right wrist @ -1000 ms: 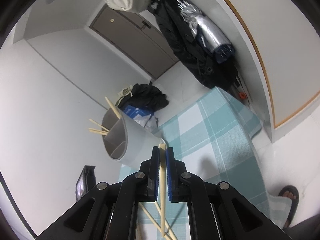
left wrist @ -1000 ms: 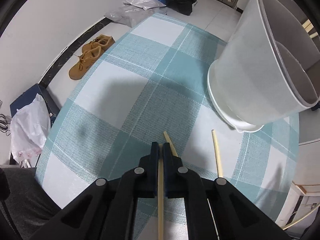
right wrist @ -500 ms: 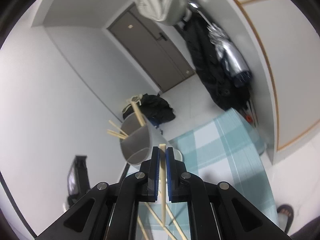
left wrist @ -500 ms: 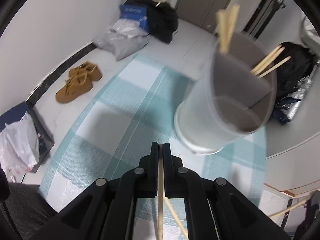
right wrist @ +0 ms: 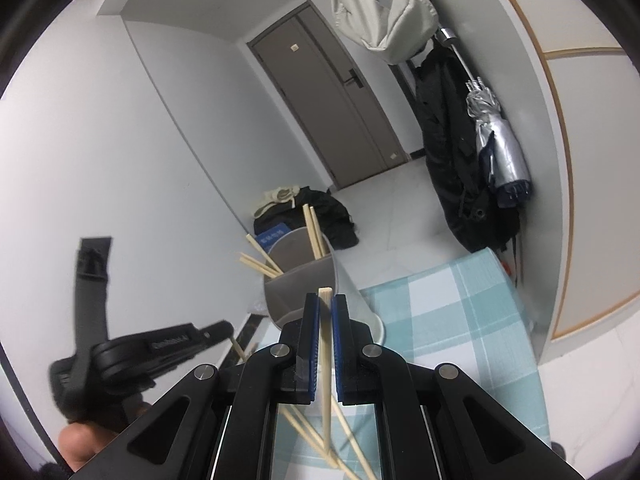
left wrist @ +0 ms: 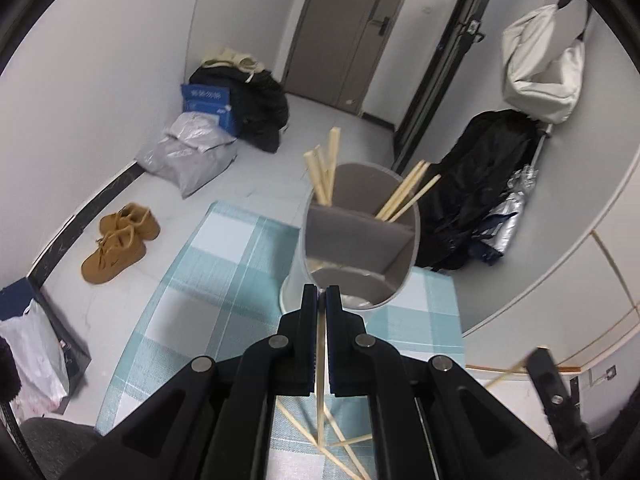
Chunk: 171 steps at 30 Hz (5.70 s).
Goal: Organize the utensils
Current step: 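Carry both chopsticks over the white holder and open both grippers to drop them in, then move both open grippers back down toward the last loose chopsticks, then close the right gripper on one chopstick and lift it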
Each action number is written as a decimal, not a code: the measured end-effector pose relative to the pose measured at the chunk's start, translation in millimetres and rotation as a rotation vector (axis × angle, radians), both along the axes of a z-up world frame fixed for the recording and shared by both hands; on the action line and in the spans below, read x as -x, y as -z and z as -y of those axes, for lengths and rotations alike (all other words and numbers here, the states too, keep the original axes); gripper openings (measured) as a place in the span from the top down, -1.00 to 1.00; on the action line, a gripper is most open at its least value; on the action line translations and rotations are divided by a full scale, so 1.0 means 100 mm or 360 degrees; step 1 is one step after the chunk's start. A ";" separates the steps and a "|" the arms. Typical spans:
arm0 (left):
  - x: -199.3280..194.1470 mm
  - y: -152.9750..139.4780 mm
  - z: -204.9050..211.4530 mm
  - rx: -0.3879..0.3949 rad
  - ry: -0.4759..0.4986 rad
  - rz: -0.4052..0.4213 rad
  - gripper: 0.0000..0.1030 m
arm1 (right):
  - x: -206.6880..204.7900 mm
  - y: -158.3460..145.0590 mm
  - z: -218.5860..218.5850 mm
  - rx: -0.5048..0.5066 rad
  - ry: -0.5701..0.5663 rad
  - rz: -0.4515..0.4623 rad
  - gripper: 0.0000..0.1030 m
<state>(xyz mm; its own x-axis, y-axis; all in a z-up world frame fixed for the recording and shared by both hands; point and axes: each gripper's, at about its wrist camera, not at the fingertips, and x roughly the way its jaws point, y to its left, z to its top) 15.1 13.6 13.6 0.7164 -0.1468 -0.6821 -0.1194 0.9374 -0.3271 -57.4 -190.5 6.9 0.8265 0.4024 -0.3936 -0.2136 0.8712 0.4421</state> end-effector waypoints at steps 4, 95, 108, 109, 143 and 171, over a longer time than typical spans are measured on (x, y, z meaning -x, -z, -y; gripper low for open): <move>0.04 -0.09 -0.02 0.0017 0.0039 0.0046 1.00 | -0.01 -0.04 -0.09 0.0037 -0.0028 -0.0001 0.89; -0.07 -0.38 -0.06 -0.0196 0.0138 0.0110 -0.37 | -0.26 -0.12 -0.21 0.0143 0.0075 -0.0116 -0.30; 0.24 0.17 -0.02 -0.0245 0.0074 0.0003 -0.51 | 0.16 0.32 -0.26 0.0187 0.0058 -0.0214 -0.44; 0.26 0.20 -0.03 -0.0247 0.0067 -0.0002 -0.51 | 0.18 0.36 -0.27 0.0199 0.0053 -0.0218 -0.44; 0.12 0.94 -0.52 -0.0127 -0.0036 -0.0198 -0.51 | -0.54 1.02 -0.88 0.0719 -0.0481 -0.0495 -0.10; 0.05 1.01 -0.95 0.0056 -0.0261 -0.0305 -0.51 | -0.83 1.49 -1.66 0.1163 -0.0784 -0.0513 0.94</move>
<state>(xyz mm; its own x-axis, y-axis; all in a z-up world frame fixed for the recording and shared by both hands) 10.5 108.9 -87.1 0.5910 -0.0653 -0.8041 -0.3319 0.8888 -0.3161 25.4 -24.6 -142.3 0.4357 0.2405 -0.8674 -0.5950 0.8000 -0.0771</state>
